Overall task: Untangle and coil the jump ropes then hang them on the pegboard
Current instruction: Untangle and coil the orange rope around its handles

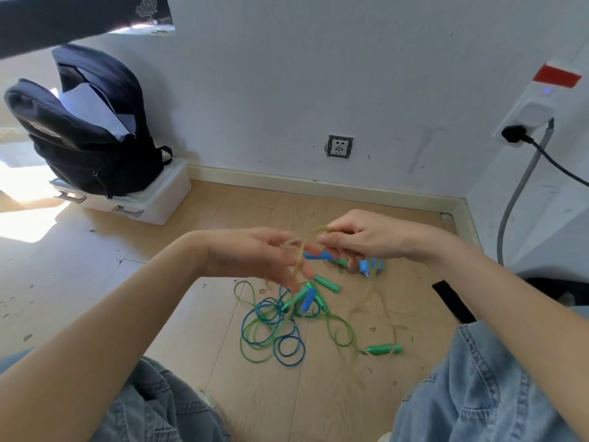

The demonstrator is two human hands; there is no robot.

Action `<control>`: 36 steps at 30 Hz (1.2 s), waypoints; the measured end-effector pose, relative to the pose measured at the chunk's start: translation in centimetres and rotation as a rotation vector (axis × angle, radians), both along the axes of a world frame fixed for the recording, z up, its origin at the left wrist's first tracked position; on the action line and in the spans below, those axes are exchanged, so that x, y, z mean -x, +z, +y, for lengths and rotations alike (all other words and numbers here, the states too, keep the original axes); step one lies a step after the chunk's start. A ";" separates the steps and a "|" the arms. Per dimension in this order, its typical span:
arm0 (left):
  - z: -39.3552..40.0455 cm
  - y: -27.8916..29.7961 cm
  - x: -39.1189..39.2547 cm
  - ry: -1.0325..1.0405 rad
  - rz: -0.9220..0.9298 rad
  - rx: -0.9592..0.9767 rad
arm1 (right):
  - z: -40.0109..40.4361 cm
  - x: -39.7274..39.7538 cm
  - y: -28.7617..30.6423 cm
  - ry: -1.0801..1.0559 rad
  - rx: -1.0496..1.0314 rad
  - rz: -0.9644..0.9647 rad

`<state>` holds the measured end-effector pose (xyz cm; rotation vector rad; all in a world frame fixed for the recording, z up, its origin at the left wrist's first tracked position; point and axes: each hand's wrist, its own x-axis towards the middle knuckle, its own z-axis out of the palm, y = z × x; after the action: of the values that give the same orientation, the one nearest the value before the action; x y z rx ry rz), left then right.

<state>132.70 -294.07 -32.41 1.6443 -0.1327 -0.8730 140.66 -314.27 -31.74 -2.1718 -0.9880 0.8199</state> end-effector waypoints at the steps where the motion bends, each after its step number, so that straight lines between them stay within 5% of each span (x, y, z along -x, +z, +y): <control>1: -0.2 0.1 -0.1 0.030 0.009 0.082 | 0.5 0.4 0.0 0.020 -0.036 0.021; 4: -0.3 0.3 -0.5 0.074 0.076 0.186 | 0.8 0.3 0.1 0.040 0.025 -0.043; 9: -0.1 0.5 -0.4 0.092 0.006 0.081 | 0.1 -0.1 -0.7 0.084 0.113 -0.080; 14: 1.2 0.7 -0.3 0.116 -0.044 -0.057 | -1.3 -1.3 -1.4 0.049 0.516 -0.314; 19: -0.4 0.3 0.0 0.033 0.023 -0.034 | 0.7 0.4 -0.4 0.072 0.052 -0.080; 24: -0.7 0.5 -0.5 0.149 -0.043 -0.134 | 0.5 -0.2 -0.5 0.083 0.176 -0.174; 29: 0.1 0.4 -0.3 -0.009 -0.046 -0.370 | -0.6 -1.2 -1.4 0.089 0.436 -0.378; 36: -1.9 -0.1 -0.3 0.086 -0.145 -0.258 | 1.2 0.6 -0.8 0.122 0.041 -0.116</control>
<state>132.97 -295.92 -32.53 1.9406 -0.0507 -0.7275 140.01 -313.08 -32.53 -2.2323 -1.1808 0.7834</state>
